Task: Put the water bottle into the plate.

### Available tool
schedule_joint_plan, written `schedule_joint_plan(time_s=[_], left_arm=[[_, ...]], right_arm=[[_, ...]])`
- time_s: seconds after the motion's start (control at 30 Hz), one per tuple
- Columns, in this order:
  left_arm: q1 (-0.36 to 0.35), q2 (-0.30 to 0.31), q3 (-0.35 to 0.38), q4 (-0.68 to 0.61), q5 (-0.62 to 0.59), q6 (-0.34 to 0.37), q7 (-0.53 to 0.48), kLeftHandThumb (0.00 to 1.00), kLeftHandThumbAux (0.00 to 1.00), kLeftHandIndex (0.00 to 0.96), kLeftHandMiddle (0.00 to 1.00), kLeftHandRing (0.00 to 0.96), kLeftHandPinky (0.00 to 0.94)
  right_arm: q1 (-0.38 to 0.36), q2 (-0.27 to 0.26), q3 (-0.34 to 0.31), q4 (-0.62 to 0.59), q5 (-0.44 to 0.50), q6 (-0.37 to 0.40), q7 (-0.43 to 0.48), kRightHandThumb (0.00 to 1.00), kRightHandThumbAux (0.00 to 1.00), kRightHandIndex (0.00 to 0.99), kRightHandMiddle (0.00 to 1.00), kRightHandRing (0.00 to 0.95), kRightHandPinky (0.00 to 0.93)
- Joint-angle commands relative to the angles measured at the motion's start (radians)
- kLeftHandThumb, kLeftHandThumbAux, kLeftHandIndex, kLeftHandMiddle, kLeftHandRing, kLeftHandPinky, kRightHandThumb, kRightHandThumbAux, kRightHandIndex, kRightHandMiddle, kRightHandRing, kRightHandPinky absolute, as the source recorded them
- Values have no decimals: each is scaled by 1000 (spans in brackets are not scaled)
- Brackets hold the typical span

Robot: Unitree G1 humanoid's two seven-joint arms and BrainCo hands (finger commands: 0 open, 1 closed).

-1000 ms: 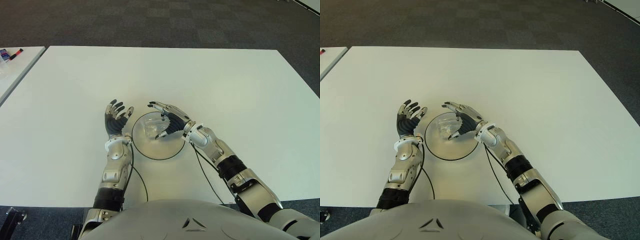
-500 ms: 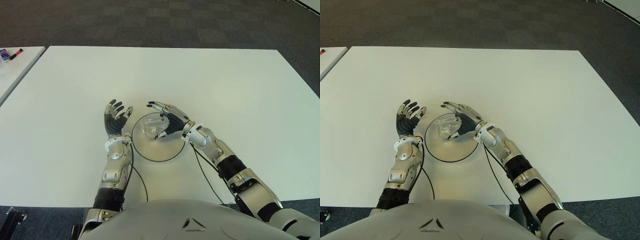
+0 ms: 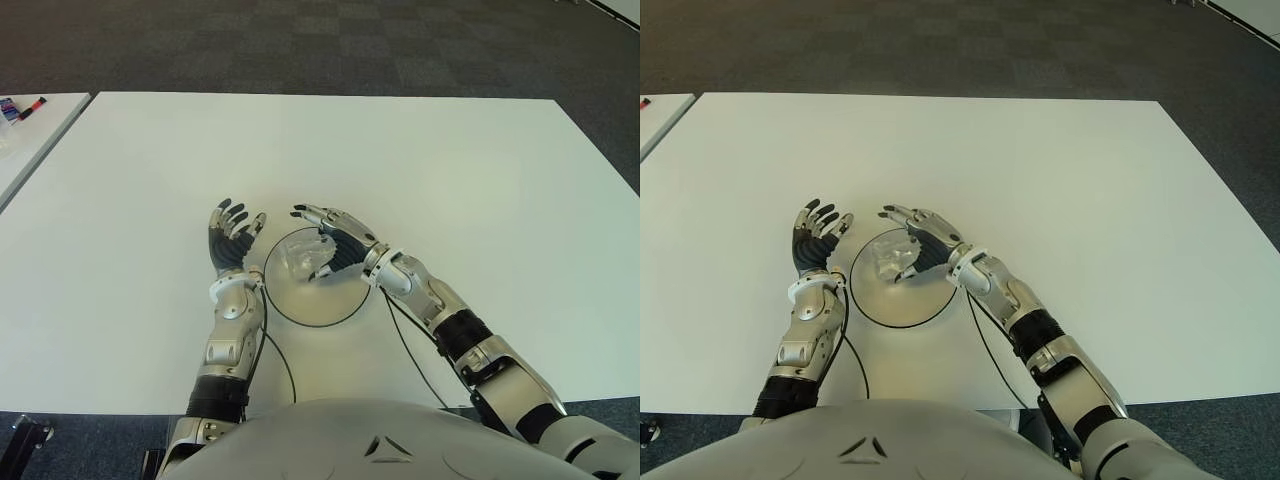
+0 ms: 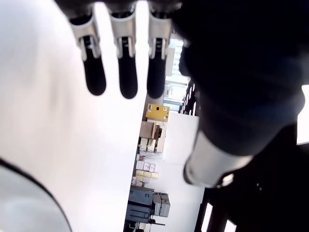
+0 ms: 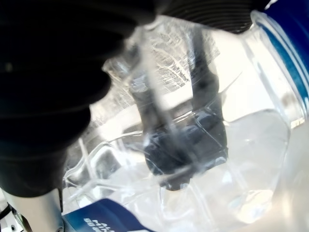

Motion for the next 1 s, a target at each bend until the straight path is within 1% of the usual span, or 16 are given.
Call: schedule_joint_plan(time_s=[0.03,0.27,0.47,0.7,1.0], left_arm=[[7,-122,-11,-1,2,5,16,118,885,189,276,288,312],[7,-121,-10,-1,0,6,13,120,900,191,281,290,309],[6,-119,-11,-2,2,9,14,112,907,174,268,279,296],[3,-119,-11,3,6,1,15,105,907,193,268,278,293],[4,-119,-13,4,12,-9,17,97,902,202,267,275,293]], right_arm=[[2,-8,20,19,-33,-8,-22,0,887,0,0,0,0],[2,-7,25,25,-59,-16,-71,0,889,0,0,0,0],[3,-4,29,30,-89,-28,-138,0,869,0,0,0,0],[-3,-9,44,39,-141,-31,-224,0,861,0,0,0,0],[-3,-12,57,36,-176,-17,-270,0,857,0,0,0,0]])
